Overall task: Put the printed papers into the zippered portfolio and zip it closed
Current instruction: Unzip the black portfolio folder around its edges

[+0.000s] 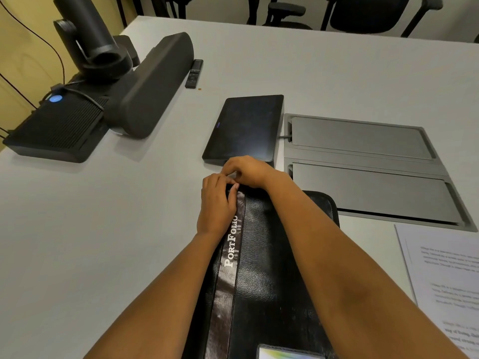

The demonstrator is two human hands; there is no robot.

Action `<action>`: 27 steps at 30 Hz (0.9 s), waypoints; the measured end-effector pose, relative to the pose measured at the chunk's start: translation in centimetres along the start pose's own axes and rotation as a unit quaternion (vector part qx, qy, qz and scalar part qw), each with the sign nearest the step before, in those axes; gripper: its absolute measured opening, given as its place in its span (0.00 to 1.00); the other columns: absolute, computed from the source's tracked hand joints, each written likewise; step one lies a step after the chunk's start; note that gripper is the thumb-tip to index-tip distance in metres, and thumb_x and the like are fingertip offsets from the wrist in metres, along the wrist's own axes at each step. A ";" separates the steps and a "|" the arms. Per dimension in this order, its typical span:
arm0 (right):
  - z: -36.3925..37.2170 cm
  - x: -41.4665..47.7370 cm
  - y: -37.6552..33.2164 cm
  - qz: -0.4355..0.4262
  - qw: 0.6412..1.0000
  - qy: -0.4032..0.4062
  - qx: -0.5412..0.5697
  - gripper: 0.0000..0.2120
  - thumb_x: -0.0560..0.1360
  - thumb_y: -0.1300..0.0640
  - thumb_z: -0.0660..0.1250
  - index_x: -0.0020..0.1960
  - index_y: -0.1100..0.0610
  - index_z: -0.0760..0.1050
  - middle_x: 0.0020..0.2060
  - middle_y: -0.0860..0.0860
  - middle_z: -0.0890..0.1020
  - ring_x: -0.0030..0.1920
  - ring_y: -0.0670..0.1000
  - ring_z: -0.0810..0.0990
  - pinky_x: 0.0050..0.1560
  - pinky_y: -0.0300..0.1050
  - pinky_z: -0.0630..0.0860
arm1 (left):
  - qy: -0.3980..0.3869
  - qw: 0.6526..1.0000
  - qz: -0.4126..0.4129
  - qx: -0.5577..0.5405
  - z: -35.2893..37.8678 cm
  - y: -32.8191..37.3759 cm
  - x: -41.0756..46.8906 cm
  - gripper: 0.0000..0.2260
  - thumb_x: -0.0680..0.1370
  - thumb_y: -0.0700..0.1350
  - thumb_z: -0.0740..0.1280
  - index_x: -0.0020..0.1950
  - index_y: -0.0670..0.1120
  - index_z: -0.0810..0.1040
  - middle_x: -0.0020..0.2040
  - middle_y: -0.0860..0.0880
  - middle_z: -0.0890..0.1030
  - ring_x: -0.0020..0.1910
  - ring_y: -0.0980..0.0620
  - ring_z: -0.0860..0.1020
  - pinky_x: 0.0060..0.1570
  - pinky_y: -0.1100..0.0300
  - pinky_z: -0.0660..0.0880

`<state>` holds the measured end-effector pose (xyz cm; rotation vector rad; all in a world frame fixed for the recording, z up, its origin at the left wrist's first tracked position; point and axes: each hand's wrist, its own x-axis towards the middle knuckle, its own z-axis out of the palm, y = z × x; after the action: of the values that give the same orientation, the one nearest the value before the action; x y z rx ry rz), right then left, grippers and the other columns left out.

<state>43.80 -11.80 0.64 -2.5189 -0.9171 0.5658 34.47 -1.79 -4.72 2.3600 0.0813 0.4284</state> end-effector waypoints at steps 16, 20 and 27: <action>1.6 0.7 -0.6 -0.017 0.995 0.067 -0.067 0.06 0.75 0.60 0.62 0.47 0.56 0.77 0.49 0.51 0.80 0.49 0.53 0.77 0.48 0.52 0.76 | 0.032 0.993 -0.086 -0.078 -0.1 0.0 -0.2 0.12 0.75 0.43 0.68 0.55 0.45 0.70 0.55 0.48 0.71 0.55 0.57 0.67 0.52 0.67 0.66; 1.5 0.4 0.0 -0.019 0.996 0.069 -0.057 0.06 0.75 0.55 0.66 0.49 0.52 0.80 0.52 0.50 0.79 0.51 0.52 0.77 0.49 0.50 0.75 | 0.031 0.993 -0.102 -0.045 -0.2 -0.1 0.0 0.08 0.77 0.40 0.62 0.55 0.42 0.71 0.56 0.45 0.71 0.58 0.50 0.69 0.53 0.61 0.69; 2.2 -1.4 1.4 0.000 0.993 0.115 -0.028 0.06 0.75 0.55 0.65 0.48 0.49 0.81 0.52 0.47 0.78 0.50 0.48 0.77 0.45 0.46 0.72 | 0.030 0.992 -0.105 0.058 -0.3 0.1 0.1 0.07 0.79 0.41 0.58 0.54 0.43 0.73 0.55 0.45 0.75 0.55 0.48 0.70 0.55 0.58 0.67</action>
<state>42.45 -13.23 -1.61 -2.5667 -0.8580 0.2437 34.48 -1.66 -4.46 2.4199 0.3877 0.4014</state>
